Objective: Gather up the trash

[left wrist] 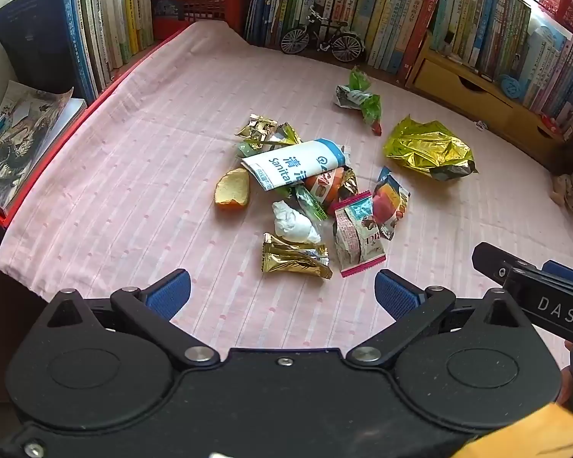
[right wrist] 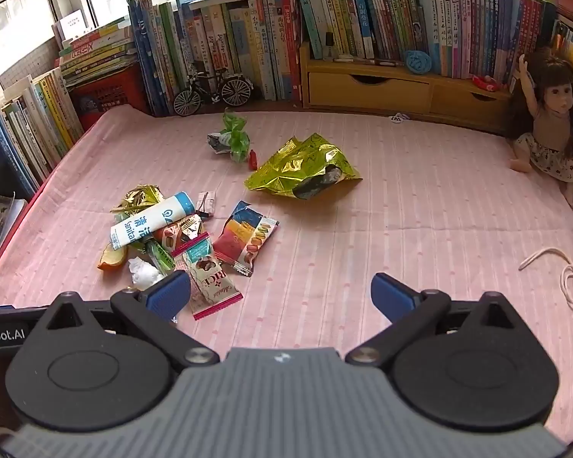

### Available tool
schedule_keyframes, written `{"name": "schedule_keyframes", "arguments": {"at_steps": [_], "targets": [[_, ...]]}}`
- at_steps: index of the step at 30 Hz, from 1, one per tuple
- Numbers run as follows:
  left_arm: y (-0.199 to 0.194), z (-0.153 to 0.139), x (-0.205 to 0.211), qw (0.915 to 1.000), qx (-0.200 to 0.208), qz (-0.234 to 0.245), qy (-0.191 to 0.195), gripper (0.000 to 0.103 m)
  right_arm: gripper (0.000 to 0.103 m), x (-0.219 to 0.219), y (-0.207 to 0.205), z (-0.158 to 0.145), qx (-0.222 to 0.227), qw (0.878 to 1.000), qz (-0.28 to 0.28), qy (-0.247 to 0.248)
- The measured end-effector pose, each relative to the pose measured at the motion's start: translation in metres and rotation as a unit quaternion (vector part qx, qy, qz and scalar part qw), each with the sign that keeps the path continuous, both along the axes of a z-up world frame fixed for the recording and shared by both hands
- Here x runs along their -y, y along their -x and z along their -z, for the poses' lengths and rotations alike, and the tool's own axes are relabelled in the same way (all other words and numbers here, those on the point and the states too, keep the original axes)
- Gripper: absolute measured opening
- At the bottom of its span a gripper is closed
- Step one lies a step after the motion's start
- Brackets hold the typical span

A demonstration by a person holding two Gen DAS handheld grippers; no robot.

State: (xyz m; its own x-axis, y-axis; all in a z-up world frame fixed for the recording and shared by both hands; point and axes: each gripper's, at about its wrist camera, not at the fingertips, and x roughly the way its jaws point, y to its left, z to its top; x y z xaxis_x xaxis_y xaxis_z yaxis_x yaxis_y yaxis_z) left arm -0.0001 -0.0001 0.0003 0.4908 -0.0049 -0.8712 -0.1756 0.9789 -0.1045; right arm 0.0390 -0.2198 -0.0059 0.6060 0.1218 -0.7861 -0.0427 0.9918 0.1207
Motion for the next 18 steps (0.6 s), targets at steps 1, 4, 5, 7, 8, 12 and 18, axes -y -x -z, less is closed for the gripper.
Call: {"name": "schedule_keyframes", "arguments": {"at_steps": [1, 4, 5, 7, 8, 12, 18], "targets": [[0.0, 0.0, 0.0, 1.0, 0.002, 0.0, -0.002, 0.102, 0.103, 0.0, 0.0, 0.0, -0.001, 1.0, 0.0, 0.003], [-0.001, -0.002, 0.004, 0.9999, 0.005, 0.003, -0.014, 0.102, 0.103, 0.006, 0.0, 0.0, -0.002, 1.0, 0.0, -0.008], [-0.001, -0.003, 0.005, 0.9998, 0.009, 0.004, -0.017, 0.102, 0.103, 0.007, -0.003, -0.005, -0.002, 1.0, -0.002, -0.002], [-0.002, -0.005, 0.007, 0.9997, 0.012, 0.011, -0.019, 0.101, 0.103, 0.003, -0.001, -0.01, 0.009, 1.0, 0.001, 0.011], [-0.002, -0.006, 0.008, 0.9996, 0.013, 0.012, -0.021, 0.101, 0.103, 0.001, 0.002, -0.014, 0.017, 1.0, 0.003, 0.016], [-0.002, -0.007, 0.006, 0.9996, 0.016, 0.017, -0.018, 0.1, 0.103, 0.003, -0.001, -0.013, 0.017, 1.0, 0.006, 0.01], [0.002, -0.008, 0.004, 0.9995, 0.019, 0.015, -0.019, 0.099, 0.103, 0.002, 0.003, -0.015, 0.034, 0.999, 0.009, 0.005]]}}
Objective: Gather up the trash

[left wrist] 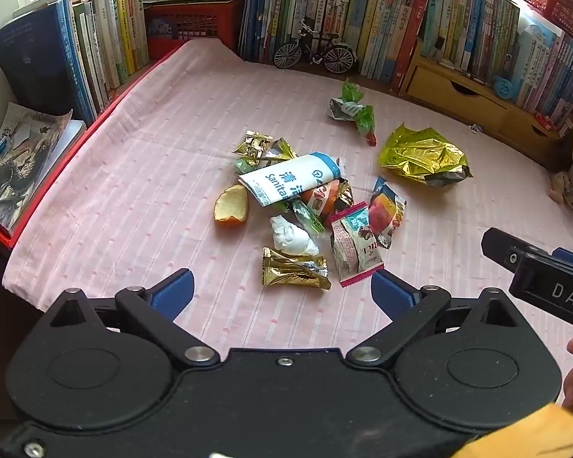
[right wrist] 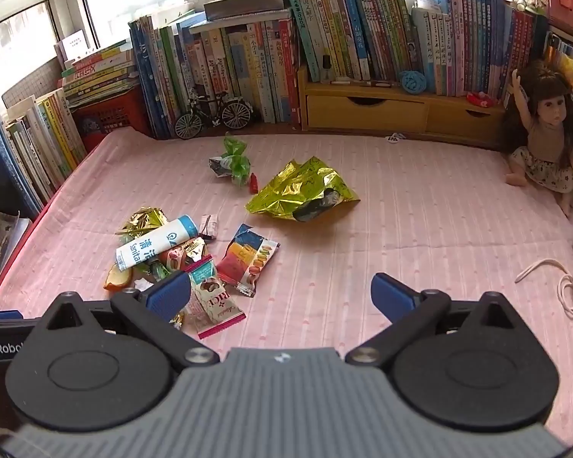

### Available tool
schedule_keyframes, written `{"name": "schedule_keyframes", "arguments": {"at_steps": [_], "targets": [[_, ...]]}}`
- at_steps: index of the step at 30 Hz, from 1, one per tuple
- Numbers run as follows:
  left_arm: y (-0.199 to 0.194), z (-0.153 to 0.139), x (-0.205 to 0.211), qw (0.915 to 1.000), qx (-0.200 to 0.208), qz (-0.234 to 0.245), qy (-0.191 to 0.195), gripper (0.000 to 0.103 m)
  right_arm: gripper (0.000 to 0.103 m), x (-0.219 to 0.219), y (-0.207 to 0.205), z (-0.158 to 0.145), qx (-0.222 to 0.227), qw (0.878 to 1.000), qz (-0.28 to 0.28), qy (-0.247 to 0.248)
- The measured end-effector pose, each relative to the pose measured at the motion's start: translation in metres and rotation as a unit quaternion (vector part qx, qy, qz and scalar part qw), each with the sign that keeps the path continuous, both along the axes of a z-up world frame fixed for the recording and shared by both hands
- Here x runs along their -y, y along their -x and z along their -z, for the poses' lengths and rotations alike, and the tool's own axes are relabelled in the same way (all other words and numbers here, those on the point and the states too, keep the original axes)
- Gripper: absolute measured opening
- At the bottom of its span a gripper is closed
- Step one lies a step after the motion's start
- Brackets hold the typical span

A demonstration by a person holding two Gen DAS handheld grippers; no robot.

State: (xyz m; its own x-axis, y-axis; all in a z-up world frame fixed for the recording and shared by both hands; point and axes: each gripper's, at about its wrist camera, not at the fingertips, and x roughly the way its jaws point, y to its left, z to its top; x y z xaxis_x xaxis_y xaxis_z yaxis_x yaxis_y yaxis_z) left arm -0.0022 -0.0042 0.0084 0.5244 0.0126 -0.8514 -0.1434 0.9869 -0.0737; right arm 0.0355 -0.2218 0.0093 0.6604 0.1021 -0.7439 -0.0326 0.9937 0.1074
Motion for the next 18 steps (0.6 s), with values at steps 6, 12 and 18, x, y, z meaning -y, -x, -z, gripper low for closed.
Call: {"name": "schedule_keyframes", "arguments": {"at_steps": [6, 12, 18], "targets": [[0.001, 0.0, 0.0, 1.0, -0.004, -0.001, 0.003, 0.099, 0.103, -0.002, 0.006, -0.001, 0.003, 1.0, -0.008, 0.004], [0.003, 0.0, 0.002, 1.0, -0.007, 0.001, 0.001, 0.099, 0.103, -0.001, 0.012, -0.003, 0.011, 1.0, -0.002, 0.01], [0.004, 0.0, 0.002, 1.0, -0.007, 0.001, 0.0, 0.099, 0.103, 0.002, 0.014, -0.002, 0.008, 1.0, 0.002, 0.007]]}}
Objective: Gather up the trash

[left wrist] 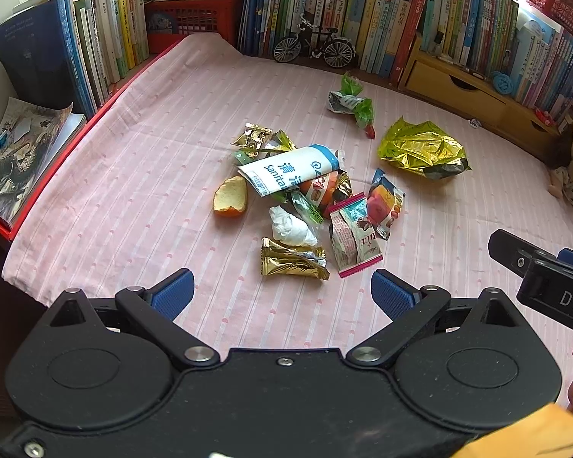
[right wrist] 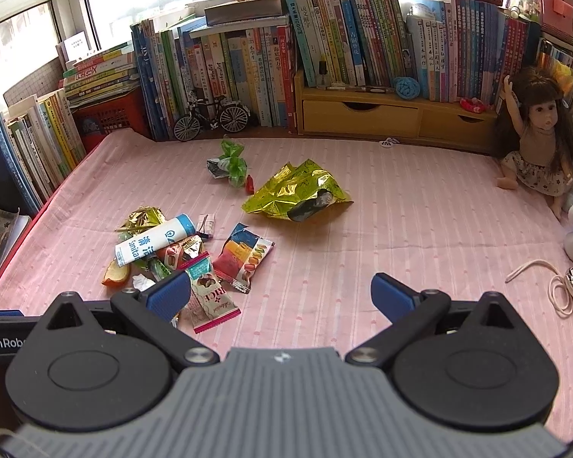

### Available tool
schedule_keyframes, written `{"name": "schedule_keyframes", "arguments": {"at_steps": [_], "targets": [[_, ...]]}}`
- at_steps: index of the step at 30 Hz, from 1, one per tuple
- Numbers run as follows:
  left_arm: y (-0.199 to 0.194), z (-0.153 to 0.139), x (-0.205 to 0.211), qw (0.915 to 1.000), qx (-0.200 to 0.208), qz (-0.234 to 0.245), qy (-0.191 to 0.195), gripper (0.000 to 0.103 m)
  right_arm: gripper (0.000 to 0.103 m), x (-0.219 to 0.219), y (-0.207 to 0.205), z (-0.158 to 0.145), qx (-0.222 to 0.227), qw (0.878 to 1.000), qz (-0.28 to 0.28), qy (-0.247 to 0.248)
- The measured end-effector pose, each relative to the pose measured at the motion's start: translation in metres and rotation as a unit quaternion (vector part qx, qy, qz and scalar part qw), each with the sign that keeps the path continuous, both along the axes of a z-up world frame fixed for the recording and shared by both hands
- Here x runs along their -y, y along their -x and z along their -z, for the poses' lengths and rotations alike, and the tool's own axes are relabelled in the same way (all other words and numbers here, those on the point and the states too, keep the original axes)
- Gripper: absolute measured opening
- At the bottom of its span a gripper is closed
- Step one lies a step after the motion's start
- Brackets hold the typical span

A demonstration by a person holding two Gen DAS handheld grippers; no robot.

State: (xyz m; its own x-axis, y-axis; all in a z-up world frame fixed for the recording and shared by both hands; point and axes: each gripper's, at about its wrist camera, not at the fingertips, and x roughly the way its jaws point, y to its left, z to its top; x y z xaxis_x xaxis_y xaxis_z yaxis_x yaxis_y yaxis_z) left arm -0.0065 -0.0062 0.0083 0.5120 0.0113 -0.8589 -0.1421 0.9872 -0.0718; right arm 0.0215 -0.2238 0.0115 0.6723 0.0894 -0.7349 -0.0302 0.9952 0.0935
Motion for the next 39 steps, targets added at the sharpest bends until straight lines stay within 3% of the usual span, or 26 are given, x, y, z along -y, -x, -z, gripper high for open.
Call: {"name": "schedule_keyframes", "arguments": {"at_steps": [19, 29, 39], "targets": [[0.0, -0.004, 0.001, 0.9999, 0.004, -0.004, -0.01, 0.099, 0.103, -0.004, 0.008, -0.012, 0.035, 0.999, -0.012, 0.007], [0.001, -0.006, -0.002, 0.9999, 0.013, -0.003, -0.006, 0.099, 0.102, -0.001, 0.007, -0.01, 0.029, 0.999, -0.013, -0.012], [0.0, -0.012, 0.003, 0.9989, 0.035, 0.01, -0.028, 0.099, 0.097, 0.002, 0.007, -0.007, 0.018, 0.999, -0.011, -0.028]]}}
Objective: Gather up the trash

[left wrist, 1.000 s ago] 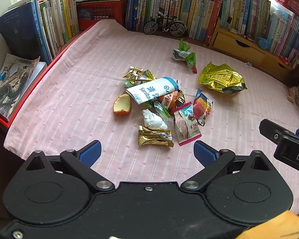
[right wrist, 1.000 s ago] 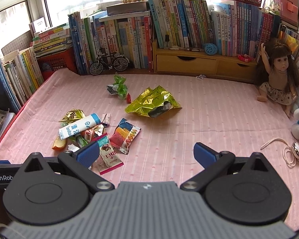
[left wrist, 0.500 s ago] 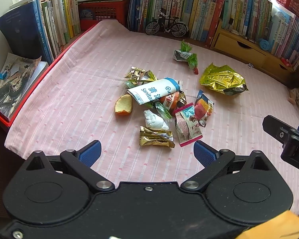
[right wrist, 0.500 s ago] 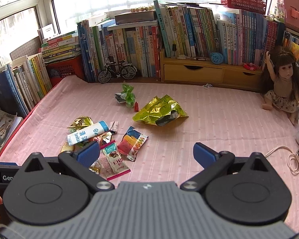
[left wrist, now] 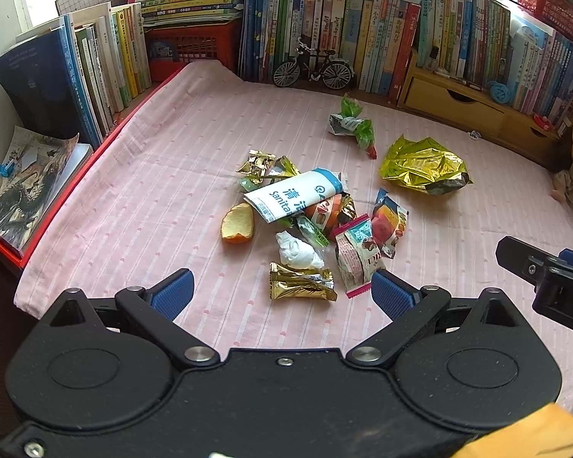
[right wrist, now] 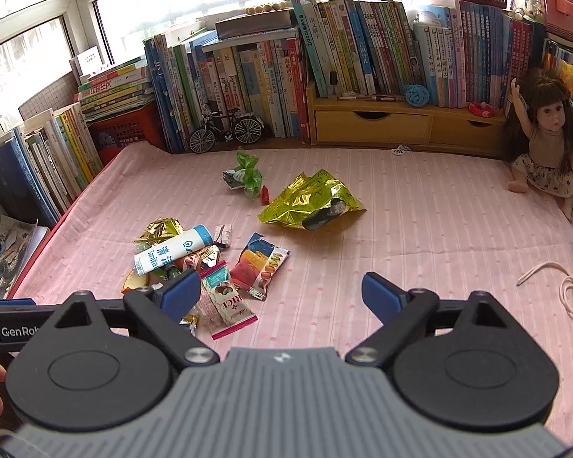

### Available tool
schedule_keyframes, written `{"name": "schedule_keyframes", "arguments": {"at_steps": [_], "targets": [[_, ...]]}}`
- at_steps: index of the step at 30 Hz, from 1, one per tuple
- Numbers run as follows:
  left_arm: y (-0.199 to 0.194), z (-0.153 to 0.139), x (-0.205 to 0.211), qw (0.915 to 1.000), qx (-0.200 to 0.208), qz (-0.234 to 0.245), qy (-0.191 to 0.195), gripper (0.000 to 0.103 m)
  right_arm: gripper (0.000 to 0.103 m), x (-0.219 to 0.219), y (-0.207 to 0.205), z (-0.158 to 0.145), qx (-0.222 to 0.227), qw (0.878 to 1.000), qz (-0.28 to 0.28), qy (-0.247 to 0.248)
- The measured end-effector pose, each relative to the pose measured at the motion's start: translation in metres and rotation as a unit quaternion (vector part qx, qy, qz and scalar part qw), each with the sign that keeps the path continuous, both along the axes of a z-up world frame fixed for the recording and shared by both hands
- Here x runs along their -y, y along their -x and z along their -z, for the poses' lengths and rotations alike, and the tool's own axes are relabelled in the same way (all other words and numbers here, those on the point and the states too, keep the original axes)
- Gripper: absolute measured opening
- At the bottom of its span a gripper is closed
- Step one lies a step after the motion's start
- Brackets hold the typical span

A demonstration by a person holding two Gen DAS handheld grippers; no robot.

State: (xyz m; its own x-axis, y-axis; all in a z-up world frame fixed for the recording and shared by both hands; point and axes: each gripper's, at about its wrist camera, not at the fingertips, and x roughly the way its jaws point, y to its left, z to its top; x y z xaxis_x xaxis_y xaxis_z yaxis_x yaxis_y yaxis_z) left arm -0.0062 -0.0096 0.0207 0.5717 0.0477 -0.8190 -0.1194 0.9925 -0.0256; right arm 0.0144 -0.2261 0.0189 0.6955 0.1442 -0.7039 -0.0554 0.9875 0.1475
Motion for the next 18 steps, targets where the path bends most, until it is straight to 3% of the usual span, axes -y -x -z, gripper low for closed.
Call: {"name": "schedule_keyframes", "arguments": {"at_steps": [18], "targets": [[-0.01, 0.011, -0.009, 0.9999, -0.006, -0.002, 0.01, 0.097, 0.096, -0.003, -0.009, 0.002, -0.004, 1.0, -0.007, 0.001]]}}
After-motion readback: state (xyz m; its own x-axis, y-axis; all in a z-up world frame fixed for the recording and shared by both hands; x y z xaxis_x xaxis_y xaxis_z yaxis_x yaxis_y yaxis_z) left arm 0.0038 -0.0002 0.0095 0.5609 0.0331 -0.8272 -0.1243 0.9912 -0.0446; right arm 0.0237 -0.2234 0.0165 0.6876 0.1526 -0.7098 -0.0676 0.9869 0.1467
